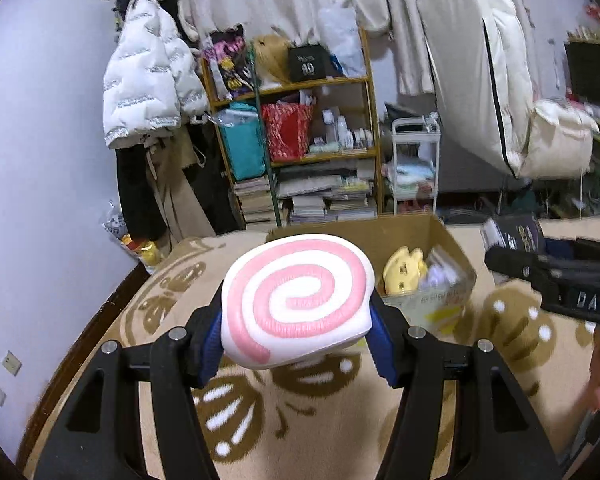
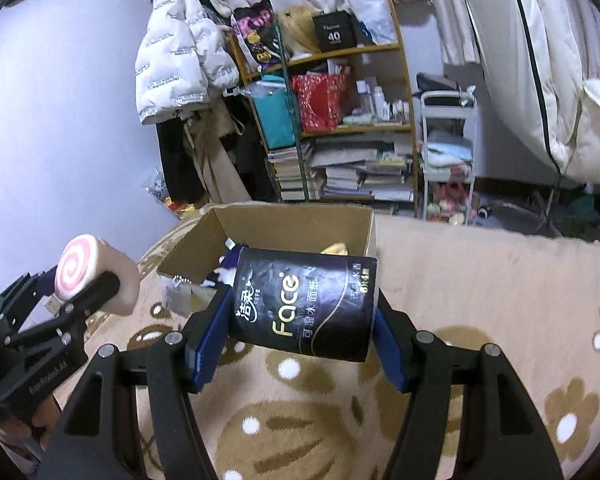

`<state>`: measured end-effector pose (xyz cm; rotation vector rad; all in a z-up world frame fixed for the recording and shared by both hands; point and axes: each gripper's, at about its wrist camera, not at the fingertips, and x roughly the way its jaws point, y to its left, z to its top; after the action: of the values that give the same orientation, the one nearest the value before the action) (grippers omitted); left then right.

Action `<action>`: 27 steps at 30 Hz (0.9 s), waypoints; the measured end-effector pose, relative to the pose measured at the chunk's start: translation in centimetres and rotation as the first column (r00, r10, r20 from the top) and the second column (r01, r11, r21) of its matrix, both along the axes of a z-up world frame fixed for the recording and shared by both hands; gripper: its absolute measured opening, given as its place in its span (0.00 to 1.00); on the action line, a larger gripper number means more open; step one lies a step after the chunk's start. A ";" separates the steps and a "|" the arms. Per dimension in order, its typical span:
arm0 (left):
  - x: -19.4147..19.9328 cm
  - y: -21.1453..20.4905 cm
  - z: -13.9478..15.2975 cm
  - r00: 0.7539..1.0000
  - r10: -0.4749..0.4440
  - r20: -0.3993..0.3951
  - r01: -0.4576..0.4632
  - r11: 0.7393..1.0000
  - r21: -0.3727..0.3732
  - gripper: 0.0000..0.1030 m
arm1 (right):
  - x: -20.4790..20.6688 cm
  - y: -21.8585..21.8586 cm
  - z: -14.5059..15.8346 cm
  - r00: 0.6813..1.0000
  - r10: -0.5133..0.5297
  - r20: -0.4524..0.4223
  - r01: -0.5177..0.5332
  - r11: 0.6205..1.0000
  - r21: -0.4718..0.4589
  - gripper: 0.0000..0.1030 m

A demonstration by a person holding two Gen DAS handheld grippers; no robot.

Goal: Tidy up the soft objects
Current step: 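Lift the cake pillow and tissue pack over the box with both grippers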

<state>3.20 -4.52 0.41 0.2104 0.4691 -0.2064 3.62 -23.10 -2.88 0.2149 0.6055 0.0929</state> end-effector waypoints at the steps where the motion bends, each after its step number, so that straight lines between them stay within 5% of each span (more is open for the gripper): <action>1: 0.0 0.0 0.2 1.000 0.001 0.014 -0.001 1.000 -0.006 0.58 | 0.1 0.0 0.2 1.000 0.001 0.013 -0.001 1.000 -0.006 0.67; 11: 2.9 -0.4 1.7 0.998 0.007 0.069 -0.006 1.000 -0.011 0.58 | 1.2 0.9 1.2 0.991 0.027 0.131 -0.022 0.999 -0.039 0.67; 27: 7.8 -1.4 -0.5 1.000 -0.004 0.027 0.005 1.000 -0.025 0.59 | 6.2 0.0 -1.5 0.997 0.046 0.065 -0.046 0.999 0.002 0.67</action>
<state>10.97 -5.89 -0.11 0.1896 0.4394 -0.2134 9.86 -23.14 -4.42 0.2003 0.5454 0.1446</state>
